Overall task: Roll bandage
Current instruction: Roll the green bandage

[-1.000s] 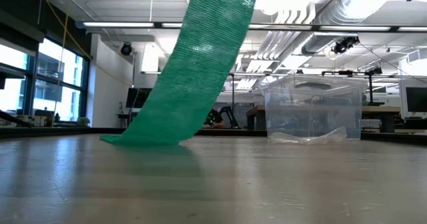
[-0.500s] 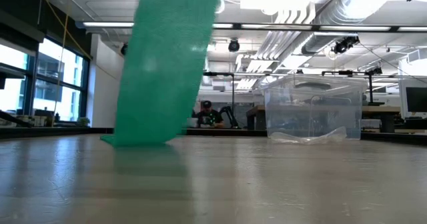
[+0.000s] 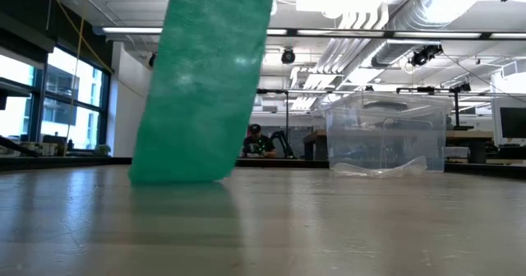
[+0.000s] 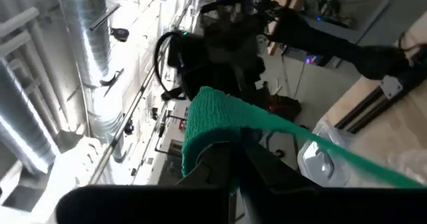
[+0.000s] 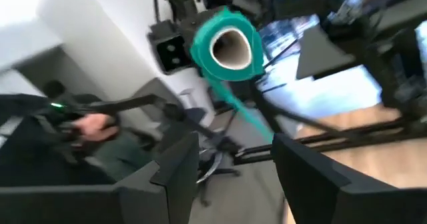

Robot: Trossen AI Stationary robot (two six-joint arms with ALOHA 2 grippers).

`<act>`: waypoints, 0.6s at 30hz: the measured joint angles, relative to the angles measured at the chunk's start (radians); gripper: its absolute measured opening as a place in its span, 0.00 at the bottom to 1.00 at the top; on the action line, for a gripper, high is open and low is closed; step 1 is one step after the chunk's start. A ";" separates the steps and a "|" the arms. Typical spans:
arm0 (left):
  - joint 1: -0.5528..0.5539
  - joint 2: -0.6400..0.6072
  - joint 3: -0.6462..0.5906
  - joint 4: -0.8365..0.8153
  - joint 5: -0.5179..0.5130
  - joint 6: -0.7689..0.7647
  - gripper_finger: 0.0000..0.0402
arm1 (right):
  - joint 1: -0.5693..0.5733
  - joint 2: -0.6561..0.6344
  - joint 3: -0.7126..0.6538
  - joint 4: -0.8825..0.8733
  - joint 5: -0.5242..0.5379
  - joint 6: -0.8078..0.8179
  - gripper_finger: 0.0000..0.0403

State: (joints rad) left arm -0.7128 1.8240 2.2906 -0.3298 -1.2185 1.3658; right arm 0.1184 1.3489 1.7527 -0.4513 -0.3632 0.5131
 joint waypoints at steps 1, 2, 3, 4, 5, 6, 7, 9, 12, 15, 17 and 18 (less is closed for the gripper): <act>0.000 0.000 0.000 0.017 -0.004 -0.006 0.01 | 0.013 0.008 0.000 0.001 0.034 -0.032 0.46; 0.000 0.000 0.000 0.036 -0.012 -0.014 0.01 | 0.023 0.016 0.000 0.006 0.063 -0.059 0.46; 0.000 0.000 0.000 0.054 -0.018 -0.023 0.01 | 0.032 0.025 0.000 0.017 0.082 -0.083 0.46; 0.000 0.000 0.000 0.071 -0.022 -0.029 0.01 | 0.039 0.034 0.000 0.040 0.088 -0.100 0.46; 0.000 0.000 0.000 0.087 -0.022 -0.030 0.01 | 0.046 0.041 0.000 0.069 0.089 -0.112 0.46; 0.000 0.000 0.000 0.102 -0.022 -0.030 0.01 | 0.055 0.048 0.000 0.103 0.092 -0.120 0.46; 0.000 0.000 0.000 0.108 -0.023 -0.030 0.01 | 0.062 0.056 0.000 0.139 0.093 -0.124 0.46; 0.002 0.000 0.000 0.117 -0.025 -0.030 0.01 | 0.073 0.073 0.000 0.200 0.093 -0.128 0.46; 0.007 0.000 0.000 0.120 -0.025 -0.030 0.01 | 0.081 0.100 0.000 0.245 0.093 -0.129 0.42; 0.014 0.000 0.000 0.129 -0.025 -0.031 0.01 | 0.081 0.116 0.000 0.261 0.093 -0.127 0.34; 0.020 0.000 0.000 0.155 -0.025 -0.038 0.01 | 0.081 0.123 0.000 0.265 0.093 -0.130 0.25; 0.020 0.000 0.000 0.170 -0.025 -0.038 0.01 | 0.081 0.128 0.000 0.262 0.093 -0.132 0.19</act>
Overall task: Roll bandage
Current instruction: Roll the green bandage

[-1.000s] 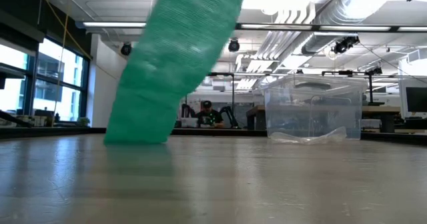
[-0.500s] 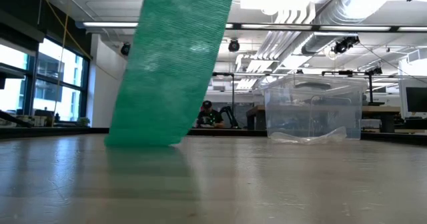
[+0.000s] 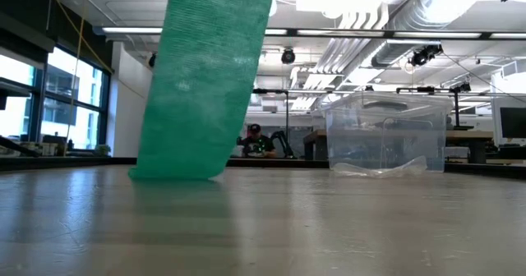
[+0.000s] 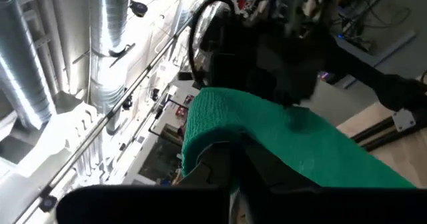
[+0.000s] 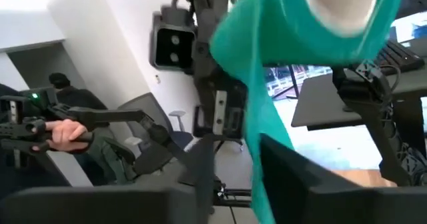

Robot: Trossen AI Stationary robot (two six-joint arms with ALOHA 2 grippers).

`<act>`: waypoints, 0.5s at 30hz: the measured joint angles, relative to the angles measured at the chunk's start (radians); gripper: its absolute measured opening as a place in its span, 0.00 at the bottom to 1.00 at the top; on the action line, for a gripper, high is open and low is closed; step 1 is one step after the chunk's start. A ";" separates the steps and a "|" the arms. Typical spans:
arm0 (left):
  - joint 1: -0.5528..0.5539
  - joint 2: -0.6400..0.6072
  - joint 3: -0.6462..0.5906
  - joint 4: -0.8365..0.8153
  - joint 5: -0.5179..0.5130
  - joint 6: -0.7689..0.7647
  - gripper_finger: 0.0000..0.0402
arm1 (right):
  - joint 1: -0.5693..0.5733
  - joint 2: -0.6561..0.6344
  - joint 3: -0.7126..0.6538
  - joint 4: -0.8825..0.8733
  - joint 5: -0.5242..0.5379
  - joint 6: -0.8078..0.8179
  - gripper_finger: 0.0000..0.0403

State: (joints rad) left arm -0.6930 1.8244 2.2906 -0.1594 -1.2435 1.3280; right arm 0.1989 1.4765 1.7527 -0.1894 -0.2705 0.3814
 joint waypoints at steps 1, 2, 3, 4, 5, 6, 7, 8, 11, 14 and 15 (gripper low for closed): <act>0.000 0.000 0.000 0.018 0.000 0.002 0.01 | 0.000 0.004 0.000 -0.003 0.000 0.000 0.14; 0.000 0.000 0.000 0.038 0.000 0.008 0.01 | 0.000 0.005 0.000 -0.013 0.000 -0.001 0.08; 0.000 0.000 0.000 0.060 0.000 0.013 0.01 | 0.000 0.005 0.000 -0.026 0.000 -0.006 0.04; 0.000 0.000 0.000 0.082 0.000 0.016 0.01 | 0.000 0.005 0.000 -0.037 0.000 -0.009 0.02; 0.000 -0.002 0.000 0.101 0.001 0.016 0.01 | 0.000 0.003 0.000 -0.052 0.000 -0.005 0.02; 0.000 -0.002 0.000 0.118 0.001 0.016 0.01 | 0.000 0.003 0.000 -0.069 0.000 0.004 0.02; -0.001 -0.004 0.002 0.130 0.001 0.018 0.01 | 0.000 0.002 0.000 -0.087 -0.001 0.007 0.01; -0.006 -0.006 0.009 0.136 0.001 0.018 0.01 | 0.000 0.003 0.000 -0.105 -0.006 0.008 0.01; -0.012 -0.016 0.027 0.136 -0.001 0.019 0.01 | 0.006 0.003 0.000 -0.136 -0.021 0.026 0.00; -0.024 -0.037 0.028 0.124 -0.008 0.017 0.01 | 0.025 0.001 0.000 -0.135 -0.025 0.030 0.00; -0.024 -0.043 0.028 0.113 -0.011 0.012 0.01 | 0.033 -0.001 0.000 -0.133 -0.025 0.035 0.00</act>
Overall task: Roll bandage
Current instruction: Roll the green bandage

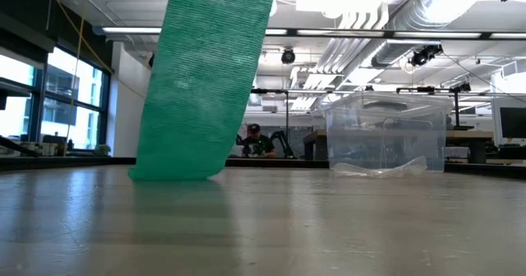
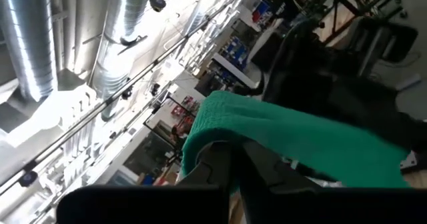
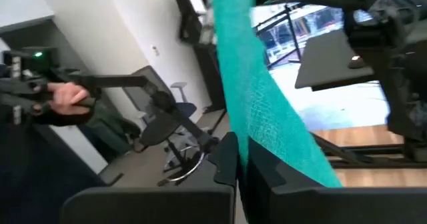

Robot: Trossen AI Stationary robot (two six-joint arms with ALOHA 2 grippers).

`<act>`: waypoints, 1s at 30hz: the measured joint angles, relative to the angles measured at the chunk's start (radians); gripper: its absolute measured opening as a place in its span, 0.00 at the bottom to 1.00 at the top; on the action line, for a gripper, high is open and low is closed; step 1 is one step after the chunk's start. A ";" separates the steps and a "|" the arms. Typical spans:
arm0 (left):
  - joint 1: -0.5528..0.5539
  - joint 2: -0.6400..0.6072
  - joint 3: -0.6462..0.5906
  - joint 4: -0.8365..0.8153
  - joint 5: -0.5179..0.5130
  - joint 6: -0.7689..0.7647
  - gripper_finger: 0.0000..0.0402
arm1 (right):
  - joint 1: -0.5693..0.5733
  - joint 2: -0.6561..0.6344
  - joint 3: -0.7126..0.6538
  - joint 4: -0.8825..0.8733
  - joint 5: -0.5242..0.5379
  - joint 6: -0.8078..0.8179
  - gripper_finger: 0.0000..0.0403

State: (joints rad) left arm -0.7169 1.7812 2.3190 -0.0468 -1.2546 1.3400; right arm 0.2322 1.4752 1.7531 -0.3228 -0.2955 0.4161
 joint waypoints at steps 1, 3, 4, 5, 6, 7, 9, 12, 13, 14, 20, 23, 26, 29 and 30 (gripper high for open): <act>-0.001 -0.006 0.000 -0.019 -0.004 -0.005 0.01 | 0.008 -0.002 0.000 0.002 -0.001 0.004 0.00; -0.003 -0.018 0.000 -0.072 -0.014 -0.026 0.01 | 0.029 -0.011 0.000 0.007 -0.002 0.014 0.00; -0.004 -0.023 0.000 -0.100 -0.021 -0.035 0.01 | 0.040 -0.013 0.000 0.011 -0.003 0.024 0.00; -0.004 -0.029 0.000 -0.131 -0.025 -0.045 0.01 | 0.052 -0.017 0.000 0.018 -0.005 0.032 0.00; -0.002 -0.034 0.001 -0.157 -0.030 -0.052 0.01 | 0.065 -0.019 0.000 0.026 -0.006 0.041 0.00; 0.002 -0.036 0.001 -0.180 -0.031 -0.055 0.01 | 0.076 -0.019 0.000 0.043 -0.007 0.053 0.00; 0.011 -0.037 0.001 -0.212 -0.030 -0.057 0.01 | 0.102 -0.019 0.000 0.088 -0.007 0.067 0.00; 0.028 -0.037 0.001 -0.241 -0.031 -0.059 0.01 | 0.136 -0.020 0.000 0.150 -0.007 0.084 0.00; 0.034 -0.037 0.001 -0.253 -0.033 -0.064 0.01 | 0.145 -0.020 0.000 0.157 -0.006 0.090 0.00; 0.038 -0.038 0.001 -0.263 -0.037 -0.072 0.01 | 0.153 -0.021 0.000 0.163 0.001 0.102 0.00; 0.044 -0.053 0.001 -0.329 -0.053 -0.100 0.01 | 0.196 -0.025 0.000 0.239 0.010 0.137 0.00; 0.044 -0.054 0.001 -0.367 -0.056 -0.109 0.01 | 0.206 -0.024 0.000 0.318 0.009 0.134 0.00; 0.045 -0.052 0.001 -0.429 -0.060 -0.139 0.01 | 0.206 -0.024 0.005 0.403 0.004 0.117 0.00; 0.044 -0.046 0.002 -0.501 -0.062 -0.194 0.01 | 0.206 -0.020 0.055 0.403 -0.003 0.074 0.00; 0.044 -0.045 0.002 -0.528 -0.061 -0.216 0.01 | 0.206 -0.017 0.073 0.402 -0.003 0.054 0.00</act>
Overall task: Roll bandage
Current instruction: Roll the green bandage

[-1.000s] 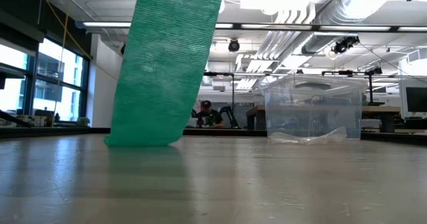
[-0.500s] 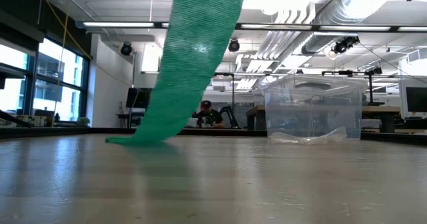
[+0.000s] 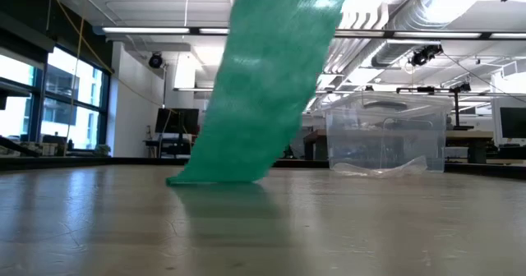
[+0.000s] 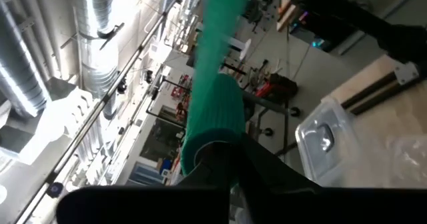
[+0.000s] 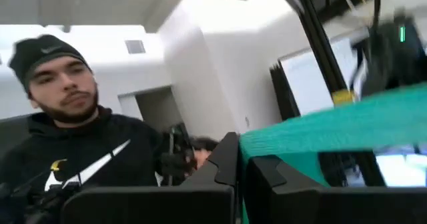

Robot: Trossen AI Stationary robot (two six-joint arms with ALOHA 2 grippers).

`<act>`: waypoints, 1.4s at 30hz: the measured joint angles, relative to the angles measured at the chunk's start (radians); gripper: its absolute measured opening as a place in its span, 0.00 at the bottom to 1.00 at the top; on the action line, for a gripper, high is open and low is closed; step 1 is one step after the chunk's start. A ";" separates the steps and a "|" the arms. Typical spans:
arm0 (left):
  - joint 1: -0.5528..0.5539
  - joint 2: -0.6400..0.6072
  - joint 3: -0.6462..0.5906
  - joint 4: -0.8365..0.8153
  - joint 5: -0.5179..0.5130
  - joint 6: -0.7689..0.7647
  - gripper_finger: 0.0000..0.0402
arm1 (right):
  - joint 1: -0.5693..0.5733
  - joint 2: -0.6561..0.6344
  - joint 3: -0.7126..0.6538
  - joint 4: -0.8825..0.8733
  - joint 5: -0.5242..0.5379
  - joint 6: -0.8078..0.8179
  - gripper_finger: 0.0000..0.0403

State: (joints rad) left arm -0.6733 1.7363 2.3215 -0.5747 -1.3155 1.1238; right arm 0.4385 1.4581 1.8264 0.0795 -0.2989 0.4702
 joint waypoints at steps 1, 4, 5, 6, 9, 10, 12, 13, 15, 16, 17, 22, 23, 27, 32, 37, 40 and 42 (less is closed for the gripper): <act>-0.001 0.000 0.000 -0.023 0.002 -0.026 0.01 | 0.000 0.003 0.023 0.002 0.000 -0.016 0.00; -0.001 0.000 0.000 -0.096 0.014 -0.108 0.01 | 0.000 0.015 0.088 -0.001 -0.006 -0.063 0.00; -0.001 0.000 0.000 -0.120 0.014 -0.126 0.01 | 0.000 0.019 0.109 -0.009 -0.009 -0.076 0.00; -0.001 0.000 0.000 -0.137 0.015 -0.137 0.01 | -0.001 0.023 0.128 -0.022 -0.014 -0.087 0.00; -0.001 0.000 0.000 -0.173 0.016 -0.154 0.01 | -0.001 0.039 0.183 -0.079 -0.019 -0.094 0.00; -0.001 0.000 0.000 -0.185 0.016 -0.161 0.01 | -0.001 0.047 0.199 -0.090 -0.020 -0.091 0.00; 0.001 0.000 0.000 -0.204 0.014 -0.179 0.01 | 0.000 0.067 0.230 -0.097 -0.023 -0.083 0.00; 0.003 0.000 0.000 -0.218 0.014 -0.184 0.01 | 0.000 0.081 0.250 -0.098 -0.025 -0.079 0.00; 0.007 0.000 0.000 -0.250 0.011 -0.199 0.01 | 0.000 0.112 0.292 -0.097 -0.053 -0.068 0.00; 0.008 0.000 0.000 -0.260 0.012 -0.209 0.01 | 0.000 0.127 0.314 -0.099 -0.069 -0.068 0.00; 0.010 0.000 0.000 -0.268 0.013 -0.222 0.01 | 0.000 0.141 0.335 -0.103 -0.083 -0.067 0.00; 0.020 0.000 0.000 -0.238 -0.003 -0.238 0.01 | 0.001 0.189 0.394 -0.263 -0.120 -0.035 0.00; 0.020 0.000 0.000 -0.229 -0.013 -0.235 0.01 | 0.001 0.194 0.394 -0.294 -0.119 -0.026 0.00; 0.021 -0.002 0.000 -0.233 -0.037 -0.233 0.01 | 0.001 0.205 0.394 -0.361 -0.104 -0.002 0.00; 0.021 -0.002 0.000 -0.210 -0.039 -0.226 0.01 | 0.001 0.204 0.386 -0.452 -0.091 0.000 0.00; 0.019 -0.002 -0.001 -0.045 -0.040 -0.128 0.01 | 0.001 0.205 0.385 -0.578 -0.009 0.001 0.00; 0.017 -0.002 -0.001 0.092 -0.024 -0.029 0.01 | -0.008 0.205 0.384 -0.621 0.015 -0.004 0.00; 0.011 -0.002 -0.001 0.169 -0.002 0.029 0.01 | -0.023 0.205 0.384 -0.626 0.025 -0.004 0.00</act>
State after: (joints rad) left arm -0.6623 1.7340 2.3207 -0.4062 -1.3172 1.1527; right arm 0.4156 1.6627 2.2108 -0.5467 -0.2738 0.4663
